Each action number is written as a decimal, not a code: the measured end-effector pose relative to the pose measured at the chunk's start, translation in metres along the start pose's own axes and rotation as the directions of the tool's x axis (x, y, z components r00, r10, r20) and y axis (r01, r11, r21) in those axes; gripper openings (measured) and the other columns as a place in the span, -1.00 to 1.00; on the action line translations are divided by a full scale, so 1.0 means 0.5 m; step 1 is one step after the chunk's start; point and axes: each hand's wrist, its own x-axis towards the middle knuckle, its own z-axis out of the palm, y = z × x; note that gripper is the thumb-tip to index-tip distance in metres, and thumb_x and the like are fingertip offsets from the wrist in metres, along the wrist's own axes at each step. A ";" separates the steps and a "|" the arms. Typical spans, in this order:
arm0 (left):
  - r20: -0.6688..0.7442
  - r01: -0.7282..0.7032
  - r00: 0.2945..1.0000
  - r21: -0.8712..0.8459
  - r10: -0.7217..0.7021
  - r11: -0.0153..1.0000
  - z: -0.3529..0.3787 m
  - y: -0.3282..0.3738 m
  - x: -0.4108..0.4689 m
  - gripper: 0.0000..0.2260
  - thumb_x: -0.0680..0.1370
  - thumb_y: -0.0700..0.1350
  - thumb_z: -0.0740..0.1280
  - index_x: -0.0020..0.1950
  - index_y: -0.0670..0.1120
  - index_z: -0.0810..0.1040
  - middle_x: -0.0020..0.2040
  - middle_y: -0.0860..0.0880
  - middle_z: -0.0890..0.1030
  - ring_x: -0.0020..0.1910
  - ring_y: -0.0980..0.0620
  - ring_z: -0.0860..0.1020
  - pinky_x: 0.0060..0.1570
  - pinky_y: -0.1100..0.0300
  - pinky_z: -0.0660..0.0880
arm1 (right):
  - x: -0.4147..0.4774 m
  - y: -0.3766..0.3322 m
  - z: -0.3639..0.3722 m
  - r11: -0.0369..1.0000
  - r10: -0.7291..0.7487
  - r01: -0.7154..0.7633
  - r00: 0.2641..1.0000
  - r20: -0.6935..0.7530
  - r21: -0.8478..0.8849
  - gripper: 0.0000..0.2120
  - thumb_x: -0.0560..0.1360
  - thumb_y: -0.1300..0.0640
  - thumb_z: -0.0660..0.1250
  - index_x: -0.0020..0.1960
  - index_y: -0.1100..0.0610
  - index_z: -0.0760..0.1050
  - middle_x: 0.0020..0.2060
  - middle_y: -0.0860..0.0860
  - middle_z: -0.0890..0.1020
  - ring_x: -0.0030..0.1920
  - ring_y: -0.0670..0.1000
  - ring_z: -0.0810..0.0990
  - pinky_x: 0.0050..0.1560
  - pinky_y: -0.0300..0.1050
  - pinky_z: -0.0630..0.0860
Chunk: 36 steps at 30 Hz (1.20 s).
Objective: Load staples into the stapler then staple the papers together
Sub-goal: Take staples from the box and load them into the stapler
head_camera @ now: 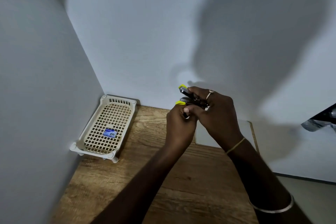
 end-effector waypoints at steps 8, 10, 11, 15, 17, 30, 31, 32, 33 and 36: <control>0.046 -0.078 0.995 -0.089 0.083 0.993 -0.021 -0.005 0.017 -0.87 0.63 -0.25 0.31 0.12 -0.10 0.60 -0.05 0.04 0.71 -0.06 0.10 0.70 -0.01 0.02 0.67 | 0.001 0.019 -0.001 0.952 0.185 -0.165 0.981 -0.055 0.256 -0.65 0.32 0.31 0.59 0.03 0.00 0.70 -0.07 -0.17 0.74 0.02 -0.23 0.68 0.04 -0.40 0.53; 0.015 -0.083 0.996 -0.192 0.087 0.978 -0.028 -0.003 0.020 -0.84 0.67 -0.16 0.27 0.22 -0.07 0.58 0.06 0.05 0.70 0.07 0.04 0.68 0.10 -0.06 0.64 | 0.000 0.026 -0.004 0.918 0.218 -0.193 0.975 -0.034 0.348 -0.65 0.34 0.34 0.58 0.03 0.02 0.68 -0.08 -0.13 0.75 0.00 -0.17 0.71 0.05 -0.30 0.60; 0.019 -0.086 0.995 -0.239 0.093 0.967 -0.031 0.000 0.021 -0.80 0.68 -0.11 0.26 0.27 -0.06 0.58 0.13 0.05 0.70 0.15 0.03 0.66 0.17 -0.04 0.62 | -0.001 0.029 -0.005 0.892 0.237 -0.208 0.971 -0.024 0.400 -0.66 0.34 0.35 0.58 0.02 0.02 0.68 -0.09 -0.10 0.76 -0.01 -0.13 0.72 0.03 -0.28 0.61; 0.077 -0.093 0.989 -0.339 0.126 0.936 -0.039 0.017 0.028 -0.70 0.64 -0.04 0.34 0.34 -0.11 0.58 0.21 -0.03 0.70 0.25 -0.01 0.64 0.23 0.14 0.56 | -0.008 0.039 -0.003 0.847 0.263 -0.228 0.965 -0.007 0.481 -0.69 0.36 0.36 0.57 0.02 0.07 0.67 -0.10 -0.02 0.76 -0.03 -0.05 0.74 -0.04 -0.24 0.63; 0.072 -0.086 0.990 -0.368 0.121 0.926 -0.039 0.021 0.036 -0.73 0.62 -0.12 0.37 0.29 -0.17 0.60 0.16 -0.09 0.72 0.21 -0.04 0.66 0.20 0.15 0.57 | -0.009 0.042 0.000 0.834 0.274 -0.242 0.962 0.007 0.496 -0.70 0.36 0.36 0.57 0.03 0.13 0.67 -0.09 0.02 0.76 -0.03 -0.02 0.74 -0.05 -0.22 0.64; 0.259 0.161 0.963 -0.335 -0.073 0.929 -0.042 -0.054 0.047 -0.67 0.64 -0.13 0.34 0.41 -0.11 0.54 0.23 -0.06 0.69 0.25 -0.01 0.64 0.23 0.07 0.58 | -0.024 0.110 0.035 0.944 0.301 -0.305 0.952 0.051 0.124 -0.66 0.32 0.06 0.63 0.03 0.05 0.61 -0.11 -0.08 0.69 -0.11 -0.10 0.65 -0.08 -0.19 0.58; 0.268 0.133 0.961 -0.234 -0.068 0.963 -0.046 -0.078 0.041 -0.66 0.62 -0.14 0.38 0.40 -0.09 0.55 0.22 -0.03 0.70 0.24 0.04 0.65 0.24 0.09 0.58 | -0.038 0.125 0.047 0.945 0.309 -0.314 0.949 0.058 0.097 -0.69 0.32 0.07 0.62 0.01 0.04 0.61 -0.14 -0.10 0.69 -0.14 -0.16 0.64 -0.10 -0.21 0.56; 0.277 0.106 0.958 -0.120 -0.069 0.987 -0.051 -0.105 0.032 -0.65 0.60 -0.15 0.41 0.39 -0.07 0.56 0.20 0.00 0.71 0.21 0.09 0.65 0.24 0.10 0.58 | -0.057 0.142 0.060 0.944 0.316 -0.321 0.946 0.070 0.078 -0.72 0.33 0.09 0.61 -0.02 0.03 0.61 -0.16 -0.11 0.69 -0.15 -0.18 0.64 -0.10 -0.19 0.57; 0.285 0.088 0.955 -0.014 -0.080 0.996 -0.057 -0.134 0.022 -0.64 0.57 -0.14 0.45 0.37 -0.05 0.58 0.18 0.03 0.71 0.18 0.14 0.66 0.22 0.10 0.59 | -0.080 0.161 0.076 0.945 0.318 -0.323 0.944 0.088 0.053 -0.75 0.34 0.11 0.60 -0.03 0.02 0.61 -0.17 -0.11 0.69 -0.14 -0.17 0.64 -0.09 -0.15 0.59; 0.332 0.057 0.934 0.231 -0.134 0.971 -0.066 -0.223 -0.019 -0.62 0.52 -0.14 0.50 0.33 -0.01 0.61 0.17 0.03 0.70 0.11 0.16 0.66 0.14 0.08 0.62 | -0.154 0.222 0.127 0.935 0.353 -0.339 0.922 0.162 -0.106 -0.77 0.38 0.03 0.57 -0.02 0.01 0.61 -0.13 -0.10 0.68 -0.09 -0.10 0.65 -0.04 -0.09 0.60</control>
